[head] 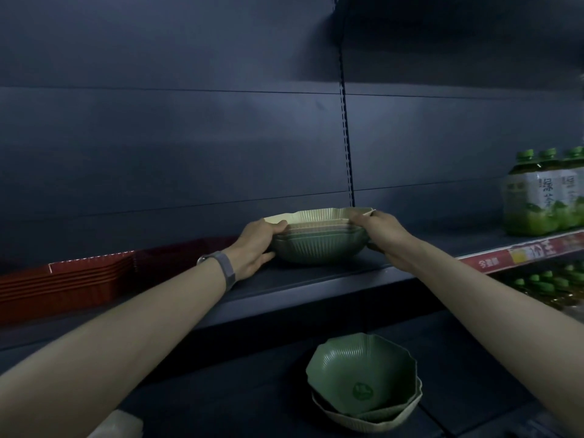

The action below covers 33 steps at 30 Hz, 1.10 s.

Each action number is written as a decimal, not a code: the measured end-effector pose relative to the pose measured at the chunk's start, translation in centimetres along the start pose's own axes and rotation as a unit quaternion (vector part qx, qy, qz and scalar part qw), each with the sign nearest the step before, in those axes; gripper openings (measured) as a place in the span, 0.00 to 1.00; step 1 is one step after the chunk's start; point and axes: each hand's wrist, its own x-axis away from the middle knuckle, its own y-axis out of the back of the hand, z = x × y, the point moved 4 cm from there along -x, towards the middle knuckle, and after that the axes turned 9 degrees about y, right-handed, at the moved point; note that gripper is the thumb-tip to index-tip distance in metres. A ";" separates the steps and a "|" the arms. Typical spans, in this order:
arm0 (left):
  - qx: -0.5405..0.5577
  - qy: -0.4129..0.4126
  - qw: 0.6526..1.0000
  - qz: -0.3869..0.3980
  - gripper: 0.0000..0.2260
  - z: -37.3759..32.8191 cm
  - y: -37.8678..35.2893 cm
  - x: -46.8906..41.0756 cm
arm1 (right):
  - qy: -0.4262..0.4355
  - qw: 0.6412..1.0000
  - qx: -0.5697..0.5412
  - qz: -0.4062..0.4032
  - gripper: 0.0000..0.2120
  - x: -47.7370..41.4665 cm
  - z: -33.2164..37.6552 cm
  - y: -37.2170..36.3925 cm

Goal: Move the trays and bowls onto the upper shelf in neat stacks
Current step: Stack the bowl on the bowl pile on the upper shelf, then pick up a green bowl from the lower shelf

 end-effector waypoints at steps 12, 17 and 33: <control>0.087 -0.112 0.990 -0.025 0.06 -0.1 -0.5 4.8 | 0.063 0.994 0.083 -0.028 0.15 5.9 0.6 -0.4; 0.059 -0.116 0.990 0.056 0.12 2.3 -1.8 8.2 | 0.095 0.993 0.066 -0.011 0.20 10.6 0.8 -0.3; -0.070 -0.052 0.990 0.114 0.12 19.7 -2.9 9.3 | 0.071 0.974 0.204 0.064 0.11 22.4 -9.6 0.4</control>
